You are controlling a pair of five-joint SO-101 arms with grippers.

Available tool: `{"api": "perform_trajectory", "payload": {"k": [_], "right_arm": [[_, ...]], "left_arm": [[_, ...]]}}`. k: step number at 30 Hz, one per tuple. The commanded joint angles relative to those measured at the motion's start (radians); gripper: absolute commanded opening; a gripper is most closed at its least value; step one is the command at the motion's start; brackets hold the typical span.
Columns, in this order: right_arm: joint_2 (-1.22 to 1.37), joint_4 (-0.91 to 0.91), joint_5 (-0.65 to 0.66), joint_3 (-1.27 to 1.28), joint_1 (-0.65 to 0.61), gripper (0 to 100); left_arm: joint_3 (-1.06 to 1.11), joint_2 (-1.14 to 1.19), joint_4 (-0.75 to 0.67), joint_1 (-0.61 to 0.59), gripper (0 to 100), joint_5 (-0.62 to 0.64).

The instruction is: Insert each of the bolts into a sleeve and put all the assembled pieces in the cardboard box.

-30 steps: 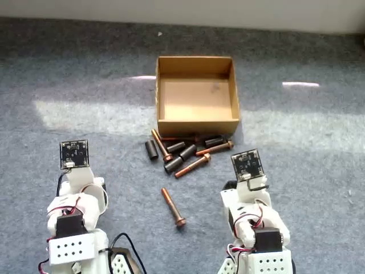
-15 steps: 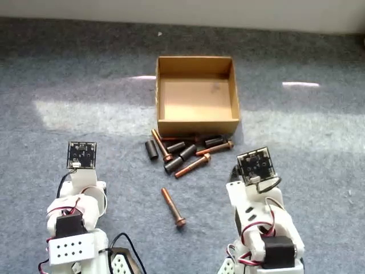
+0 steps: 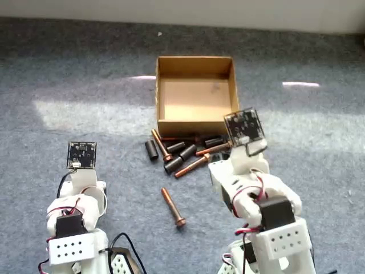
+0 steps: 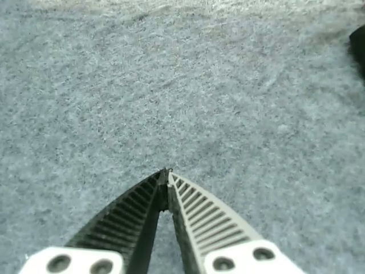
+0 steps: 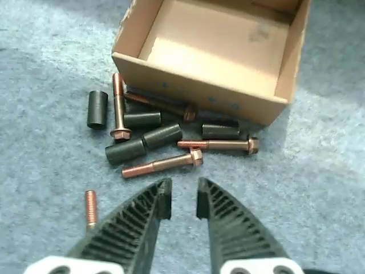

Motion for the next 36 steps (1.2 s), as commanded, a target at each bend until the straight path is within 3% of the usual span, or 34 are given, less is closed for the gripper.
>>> {"api": "perform_trajectory", "payload": {"k": [1, 9, 18, 26, 33, 36], "right_arm": [[0.209, -0.013, -0.144, -0.139, -0.074, 18.9], [0.598, -0.320, -0.313, -0.211, -0.142, 22.4], [0.961, -0.268, -0.522, -0.441, -0.188, 22.4], [1.150, -0.189, -0.623, -0.595, -0.183, 22.4], [1.188, -0.186, -0.634, -0.593, -0.153, 22.3], [1.191, -0.185, -0.635, -0.590, -0.134, 17.2]], "left_arm": [[-0.044, -0.012, 0.006, -0.015, 2, -0.011], [-0.044, -0.012, 0.006, -0.015, 2, -0.011], [-0.044, -0.012, 0.006, -0.015, 2, -0.011], [-0.042, -0.012, 0.006, -0.013, 2, -0.011], [-0.042, -0.012, 0.006, -0.013, 2, -0.011], [-0.042, -0.012, 0.006, -0.013, 2, -0.011]]}}
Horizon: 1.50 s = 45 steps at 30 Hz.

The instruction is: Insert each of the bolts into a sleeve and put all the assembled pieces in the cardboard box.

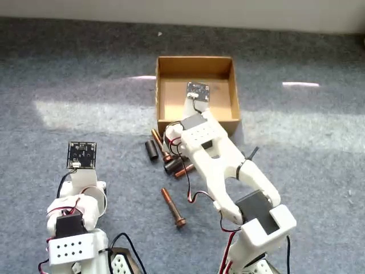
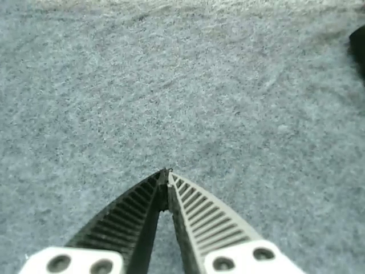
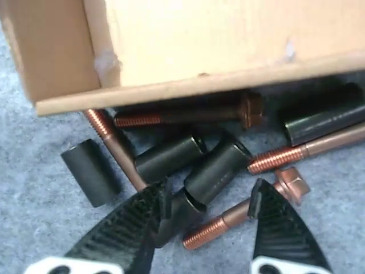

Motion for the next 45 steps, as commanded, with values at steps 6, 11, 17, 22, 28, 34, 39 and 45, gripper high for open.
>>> {"api": "perform_trajectory", "payload": {"k": [6, 11, 17, 22, 28, 34, 39, 45], "right_arm": [[-0.005, 0.002, -0.014, -0.039, 0.036, 9.5], [0.047, 0.008, -0.012, -0.042, 0.036, 9.5], [0.099, 0.010, -0.012, -0.041, 0.074, 9.5], [0.096, 0.099, -0.012, -0.047, 0.101, 9.5], [0.102, 0.110, -0.012, -0.047, 0.099, 9.5], [0.104, 0.068, -0.011, -0.045, 0.101, 9.5], [0.111, 0.045, -0.006, -0.045, 0.101, 9.5], [0.202, 0.051, 0.043, -0.054, 0.101, 9.2]], "left_arm": [[-0.042, -0.012, 0.006, -0.013, 2, -0.011], [-0.042, -0.012, 0.008, -0.013, 2, -0.011], [-0.042, -0.012, 0.008, -0.013, 2, -0.011], [-0.042, -0.012, 0.008, -0.013, 2, -0.011], [-0.042, -0.012, 0.008, -0.013, 2, -0.011], [-0.042, -0.012, 0.009, -0.013, 2, -0.011], [-0.042, -0.012, 0.009, -0.013, 2, -0.011], [-0.042, -0.012, 0.011, -0.013, 2, -0.011]]}}
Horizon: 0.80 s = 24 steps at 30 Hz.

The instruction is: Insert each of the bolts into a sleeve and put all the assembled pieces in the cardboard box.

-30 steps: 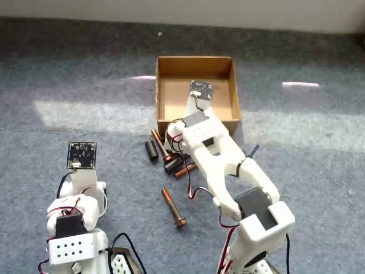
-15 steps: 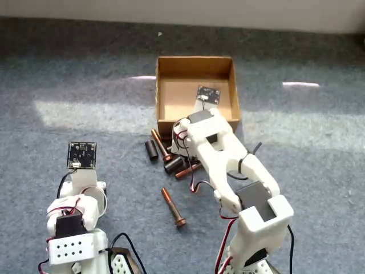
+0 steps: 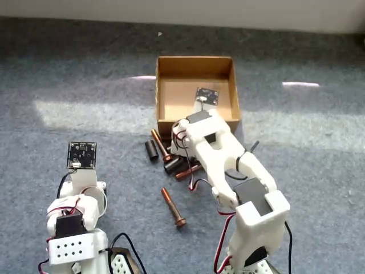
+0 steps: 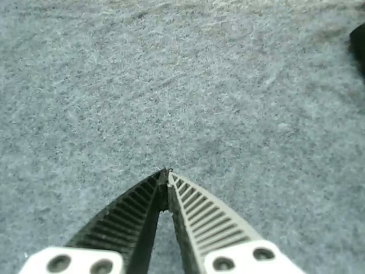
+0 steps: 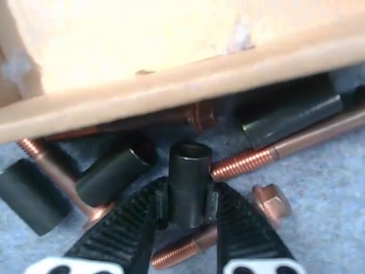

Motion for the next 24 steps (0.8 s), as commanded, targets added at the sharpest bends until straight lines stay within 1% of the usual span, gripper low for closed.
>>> {"api": "perform_trajectory", "payload": {"k": [1, 4, 7, 11, 16, 19, 24], "right_arm": [[0.044, -0.002, 0.040, -0.021, 0.028, 9.1], [0.044, 0.067, 0.044, -0.064, 0.028, 8.3], [0.042, 0.159, 0.048, -0.143, 0.028, 0.6], [0.042, 0.311, 0.161, -0.271, 0.027, 0.5], [0.038, 0.455, 0.215, -0.400, 0.028, 0.5], [-0.033, 0.467, 0.230, -0.414, 0.025, 0.5], [-0.292, 0.443, 0.229, -0.262, 0.027, 0.5]], "left_arm": [[-0.042, -0.012, 0.006, -0.013, 2, -0.011], [-0.042, -0.012, 0.006, -0.013, 2, -0.011], [-0.042, -0.012, 0.003, -0.013, 2, -0.011], [-0.042, -0.012, 0.003, -0.013, 2, -0.011], [-0.042, -0.012, 0.002, -0.013, 2, -0.011], [-0.042, -0.012, 0.002, -0.013, 2, -0.011], [-0.042, -0.012, 0.002, -0.013, 2, -0.011]]}}
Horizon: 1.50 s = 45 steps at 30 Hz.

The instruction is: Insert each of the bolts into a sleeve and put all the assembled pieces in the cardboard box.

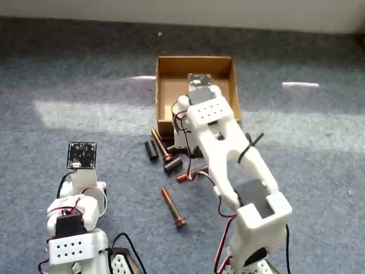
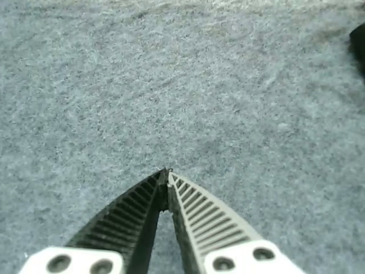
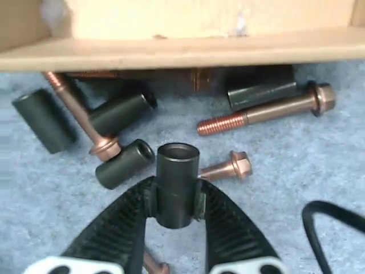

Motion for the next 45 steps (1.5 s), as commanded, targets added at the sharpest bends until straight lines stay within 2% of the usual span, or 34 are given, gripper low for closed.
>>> {"api": "perform_trajectory", "payload": {"k": [1, 8, 15, 25, 35, 45], "right_arm": [[-0.260, -0.022, 0.014, 0.091, 0.024, 0.5], [-0.596, -0.142, 0.017, 0.421, 0.030, 0.5], [-0.846, -0.242, 0.163, 0.687, 0.148, 0.5], [-1.221, -0.387, 0.163, 1.070, 0.271, 0.5], [-1.607, -0.503, 0.161, 1.394, 0.300, 0.5], [-1.989, -0.503, 0.160, 1.587, 0.334, 0.5]], "left_arm": [[-0.042, -0.012, 0.002, -0.013, 2, -0.011], [-0.042, -0.012, 0.002, -0.013, 2, -0.011], [-0.042, -0.012, 0.003, -0.013, 2, -0.011], [-0.042, -0.012, 0.003, -0.013, 2, -0.011], [-0.042, -0.012, 0.005, -0.013, 2, -0.011], [-0.027, -0.013, 0.002, -0.013, 2, -0.011]]}}
